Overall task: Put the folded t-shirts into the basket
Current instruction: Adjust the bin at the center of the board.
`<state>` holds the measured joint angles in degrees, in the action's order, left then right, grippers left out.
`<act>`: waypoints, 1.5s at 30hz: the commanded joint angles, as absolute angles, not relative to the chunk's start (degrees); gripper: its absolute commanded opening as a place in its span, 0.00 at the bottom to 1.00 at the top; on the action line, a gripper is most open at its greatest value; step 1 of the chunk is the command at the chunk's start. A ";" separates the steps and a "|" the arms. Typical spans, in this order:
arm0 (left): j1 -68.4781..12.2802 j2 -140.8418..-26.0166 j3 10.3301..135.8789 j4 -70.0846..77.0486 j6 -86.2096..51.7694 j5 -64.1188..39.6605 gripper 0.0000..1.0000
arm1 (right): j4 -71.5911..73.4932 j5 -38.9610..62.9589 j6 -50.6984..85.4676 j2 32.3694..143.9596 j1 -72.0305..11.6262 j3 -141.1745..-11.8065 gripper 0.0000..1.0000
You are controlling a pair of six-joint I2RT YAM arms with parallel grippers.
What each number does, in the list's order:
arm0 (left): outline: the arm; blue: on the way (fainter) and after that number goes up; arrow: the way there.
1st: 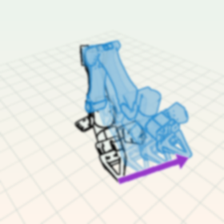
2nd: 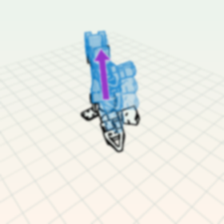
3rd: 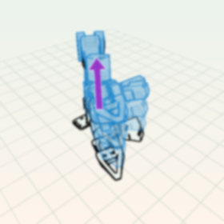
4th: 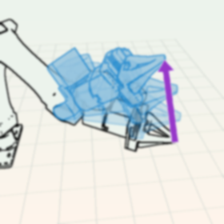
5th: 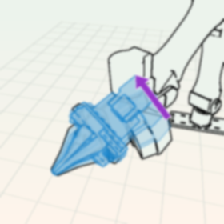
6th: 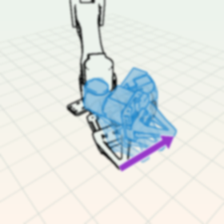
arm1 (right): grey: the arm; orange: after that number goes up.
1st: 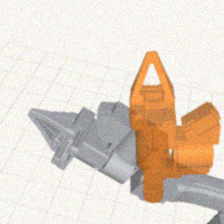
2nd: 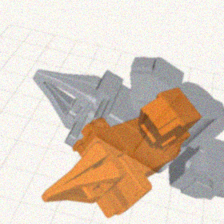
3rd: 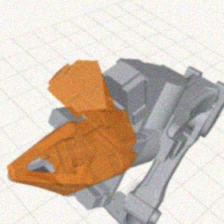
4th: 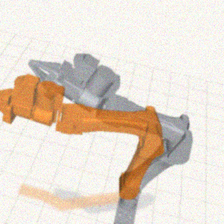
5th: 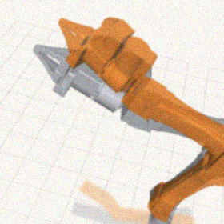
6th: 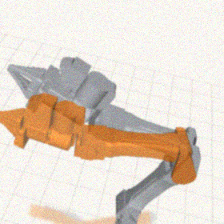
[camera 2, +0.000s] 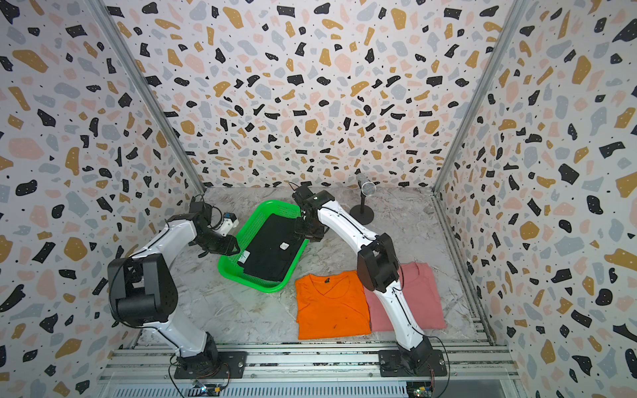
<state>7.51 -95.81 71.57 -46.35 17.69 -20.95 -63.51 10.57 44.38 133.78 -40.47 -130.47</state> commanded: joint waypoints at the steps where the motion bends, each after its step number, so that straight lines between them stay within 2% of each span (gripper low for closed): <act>1: 8.65 -92.39 72.48 -50.30 15.33 -30.48 0.46 | -67.33 7.69 42.65 134.47 -40.80 -133.19 0.49; 6: 11.91 -90.10 77.20 -54.52 20.14 -33.26 0.49 | -65.55 9.97 34.33 138.81 -41.27 -139.70 0.40; 9: 13.74 -89.62 80.97 -57.23 27.53 -33.99 0.49 | -65.24 9.03 27.26 140.80 -41.22 -143.89 0.38; 14: 15.33 -91.27 85.99 -59.10 40.15 -33.69 0.50 | -58.94 7.90 14.28 142.30 -41.01 -146.14 0.25; 18: 15.43 -93.83 89.42 -57.46 51.39 -36.92 0.50 | -51.41 12.74 7.62 144.02 -41.02 -146.02 0.22; 20: 15.47 -95.95 91.15 -53.62 52.92 -38.34 0.54 | -47.77 14.46 5.67 144.69 -41.04 -146.02 0.24; 22: 15.39 -99.02 94.06 -51.25 53.03 -39.13 0.58 | -43.98 13.38 6.54 145.00 -41.04 -146.13 0.33; 26: 14.83 -107.71 101.91 -51.58 52.37 -40.18 0.58 | -37.94 14.63 9.33 144.19 -41.03 -146.14 0.46; 30: 12.96 -115.96 108.23 -56.14 57.36 -34.60 0.58 | -35.86 16.01 12.12 140.97 -41.04 -146.14 0.52; 35: 9.50 -121.03 110.26 -59.65 61.61 -30.09 0.58 | -42.64 9.59 12.90 132.64 -40.91 -145.19 0.54; 40: 6.45 -123.77 110.78 -60.61 63.17 -25.72 0.58 | -44.06 6.72 13.15 121.40 -40.87 -134.01 0.55; 42: 5.78 -125.87 112.63 -60.54 61.18 -23.08 0.55 | -43.95 7.06 13.85 117.22 -40.86 -128.89 0.55; 45: 5.16 -128.69 116.12 -59.45 56.17 -18.08 0.44 | -43.83 8.43 15.82 112.31 -40.87 -122.42 0.55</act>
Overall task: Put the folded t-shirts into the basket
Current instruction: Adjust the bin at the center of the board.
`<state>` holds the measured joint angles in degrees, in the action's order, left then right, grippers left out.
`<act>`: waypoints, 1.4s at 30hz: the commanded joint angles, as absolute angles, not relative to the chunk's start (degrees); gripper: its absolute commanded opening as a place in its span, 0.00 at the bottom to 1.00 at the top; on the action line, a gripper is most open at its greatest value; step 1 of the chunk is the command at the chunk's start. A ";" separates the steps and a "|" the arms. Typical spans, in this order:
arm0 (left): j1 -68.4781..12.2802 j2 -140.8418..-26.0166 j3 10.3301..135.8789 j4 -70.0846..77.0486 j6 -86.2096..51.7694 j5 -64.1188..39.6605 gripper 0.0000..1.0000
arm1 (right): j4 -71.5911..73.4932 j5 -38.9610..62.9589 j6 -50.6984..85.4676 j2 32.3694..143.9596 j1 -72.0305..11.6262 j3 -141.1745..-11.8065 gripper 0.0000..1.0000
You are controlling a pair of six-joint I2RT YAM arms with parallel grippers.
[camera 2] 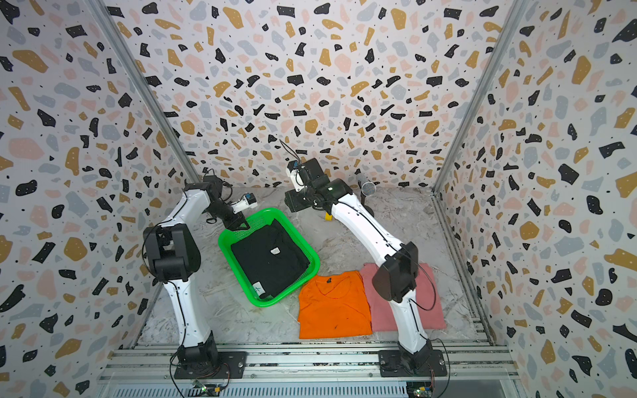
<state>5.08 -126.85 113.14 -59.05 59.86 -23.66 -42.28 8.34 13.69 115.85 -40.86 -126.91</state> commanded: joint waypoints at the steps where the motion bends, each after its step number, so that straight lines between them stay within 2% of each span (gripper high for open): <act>1: 4.98 -129.18 116.78 -58.53 54.23 -16.39 0.38 | -43.83 8.92 16.35 111.02 -40.87 -120.50 0.55; 3: 4.84 -129.57 117.20 -57.46 51.96 -14.49 0.28 | -43.86 9.15 17.65 108.57 -40.87 -116.38 0.54; 8: 4.92 -126.36 110.42 -49.99 47.68 -9.83 0.20 | -43.88 8.22 19.23 104.19 -40.87 -109.18 0.54; 12: 5.89 -123.19 104.88 -43.81 37.91 -2.04 0.12 | -43.95 7.18 20.49 102.72 -40.87 -105.83 0.54; 22: 10.59 -115.71 97.41 -41.80 17.20 -0.26 0.15 | -47.35 3.95 32.41 107.17 -40.85 -103.89 0.55; 25: 10.43 -114.54 95.86 -44.75 11.17 -5.09 0.11 | -47.87 6.14 36.79 110.91 -40.87 -104.94 0.56; 28: 9.48 -111.70 90.54 -43.54 6.10 -8.48 0.13 | -51.53 5.23 39.44 116.37 -40.78 -108.91 0.57; 31: 7.75 -109.77 87.65 -43.65 4.92 -11.31 0.23 | -54.80 2.50 38.45 122.17 -40.63 -114.30 0.58; 34: 5.46 -108.17 85.39 -43.23 3.87 -14.25 0.27 | -55.82 2.05 37.78 126.43 -39.75 -118.20 0.58; 39: 3.27 -108.21 84.67 -41.87 -0.59 -14.99 0.27 | -56.06 -4.42 34.65 128.29 -38.16 -120.88 0.57; 42: 2.66 -109.35 85.01 -39.53 -5.02 -16.82 0.25 | -53.74 -8.65 29.50 130.14 -36.82 -122.22 0.48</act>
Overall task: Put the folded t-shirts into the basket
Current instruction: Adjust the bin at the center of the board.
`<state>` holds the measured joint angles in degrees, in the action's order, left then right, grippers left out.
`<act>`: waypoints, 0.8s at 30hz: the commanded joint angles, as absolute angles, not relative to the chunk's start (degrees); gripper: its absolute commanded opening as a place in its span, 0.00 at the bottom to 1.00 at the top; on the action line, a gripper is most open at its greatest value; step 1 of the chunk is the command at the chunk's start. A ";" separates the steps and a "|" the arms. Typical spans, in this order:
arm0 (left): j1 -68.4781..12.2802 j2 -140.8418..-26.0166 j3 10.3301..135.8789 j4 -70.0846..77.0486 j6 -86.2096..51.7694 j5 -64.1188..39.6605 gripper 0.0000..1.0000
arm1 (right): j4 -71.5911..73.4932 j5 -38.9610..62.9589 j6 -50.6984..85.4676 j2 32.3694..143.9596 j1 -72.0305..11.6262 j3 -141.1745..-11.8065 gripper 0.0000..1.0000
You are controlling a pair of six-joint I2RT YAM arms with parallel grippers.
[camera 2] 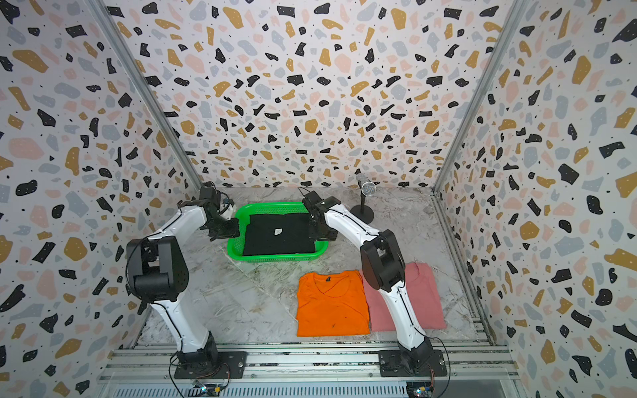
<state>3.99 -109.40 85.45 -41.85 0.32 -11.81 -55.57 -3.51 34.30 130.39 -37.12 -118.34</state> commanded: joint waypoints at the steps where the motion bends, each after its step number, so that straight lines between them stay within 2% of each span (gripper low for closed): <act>1: 2.31 -110.01 85.88 -39.61 -5.34 -17.33 0.25 | -53.81 -9.28 28.25 131.37 -36.23 -123.64 0.45; 4: 1.17 -111.46 88.47 -40.81 -4.84 -16.73 0.26 | -53.83 -7.87 26.54 133.89 -34.58 -127.82 0.42; 6: 1.14 -111.34 88.85 -40.82 -4.55 -16.23 0.33 | -54.63 -7.64 26.09 134.71 -34.20 -130.42 0.46; 8: 1.34 -110.41 88.70 -40.34 -2.83 -15.88 0.58 | -55.30 -8.89 26.01 133.90 -34.19 -131.23 0.53; 9: 1.51 -109.31 88.37 -39.76 -2.09 -16.14 0.84 | -55.33 -10.02 25.94 133.02 -34.19 -130.80 0.56; 10: 1.77 -108.25 87.99 -39.03 -1.27 -15.83 0.98 | -55.41 -11.13 25.67 131.84 -34.19 -130.27 0.58; 16: 5.31 -101.85 90.93 -40.33 3.31 -16.58 1.00 | -57.40 -14.73 21.63 121.10 -34.19 -125.88 0.67; 18: 6.08 -98.89 92.16 -43.02 6.04 -16.49 1.00 | -58.78 -13.19 17.70 115.63 -34.19 -123.58 0.68; 22: 6.24 -91.37 92.58 -48.58 13.35 -16.50 1.00 | -57.90 -8.99 11.22 103.38 -34.19 -112.35 0.66; 24: 6.28 -87.48 90.91 -50.04 14.73 -18.17 1.00 | -56.90 -6.25 9.99 97.08 -34.19 -104.66 0.62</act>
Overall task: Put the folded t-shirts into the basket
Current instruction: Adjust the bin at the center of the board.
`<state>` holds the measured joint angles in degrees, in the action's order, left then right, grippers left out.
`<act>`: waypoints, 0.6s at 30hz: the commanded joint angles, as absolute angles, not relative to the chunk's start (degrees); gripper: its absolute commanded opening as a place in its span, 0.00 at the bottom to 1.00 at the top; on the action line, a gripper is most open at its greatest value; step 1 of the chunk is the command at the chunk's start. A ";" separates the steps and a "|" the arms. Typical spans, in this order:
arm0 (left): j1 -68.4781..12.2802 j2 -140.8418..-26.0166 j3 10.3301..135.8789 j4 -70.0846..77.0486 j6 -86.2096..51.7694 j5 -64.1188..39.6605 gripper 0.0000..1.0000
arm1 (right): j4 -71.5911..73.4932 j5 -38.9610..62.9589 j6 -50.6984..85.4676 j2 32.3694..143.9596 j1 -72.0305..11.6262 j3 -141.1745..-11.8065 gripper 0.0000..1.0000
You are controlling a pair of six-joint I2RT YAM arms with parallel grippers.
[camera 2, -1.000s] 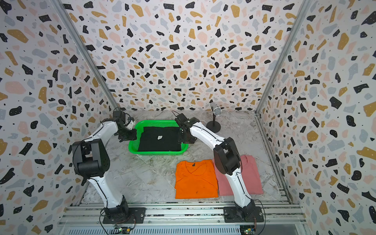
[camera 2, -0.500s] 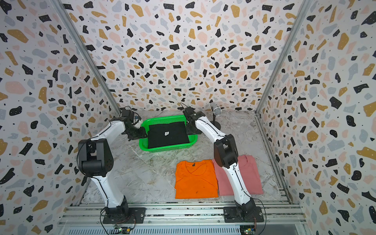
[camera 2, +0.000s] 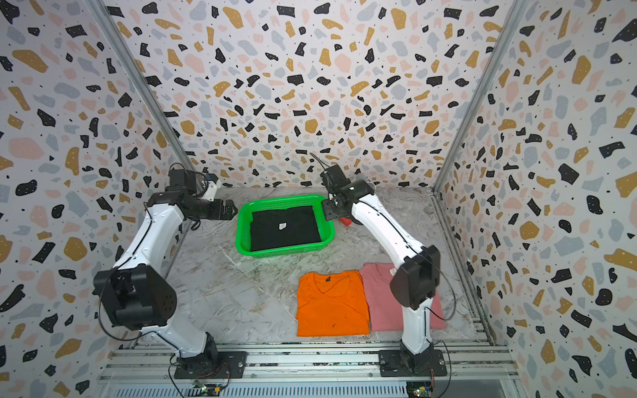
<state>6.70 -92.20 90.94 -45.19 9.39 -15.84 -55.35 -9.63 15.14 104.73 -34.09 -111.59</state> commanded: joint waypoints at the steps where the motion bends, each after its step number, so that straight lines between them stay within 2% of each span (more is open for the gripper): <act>1: 6.39 -85.59 89.43 -50.40 15.29 -20.98 1.00 | -56.24 -3.67 9.52 94.72 -34.19 -99.94 0.59; 3: 6.90 -82.99 86.69 -52.68 13.44 -26.34 1.00 | -54.03 5.79 7.10 87.96 -34.19 -89.83 0.56; 4: 7.07 -82.90 85.96 -56.44 11.63 -28.03 1.00 | -51.52 13.77 3.03 84.29 -34.42 -81.88 0.51; 6: 8.01 -84.03 85.38 -57.16 12.76 -28.56 1.00 | -47.64 23.09 -4.91 78.39 -36.13 -71.10 0.45; 11: 11.03 -83.94 81.00 -57.63 12.01 -40.62 1.00 | -37.41 36.02 -20.13 67.49 -40.77 -53.66 0.47; 15: 9.36 -74.23 70.56 -52.46 18.41 -47.82 1.00 | -28.37 37.10 -30.76 67.65 -41.68 -46.43 0.47; 18: 7.72 -73.12 67.58 -57.82 26.94 -50.83 1.00 | -27.91 39.38 -41.99 71.77 -42.71 -45.20 0.47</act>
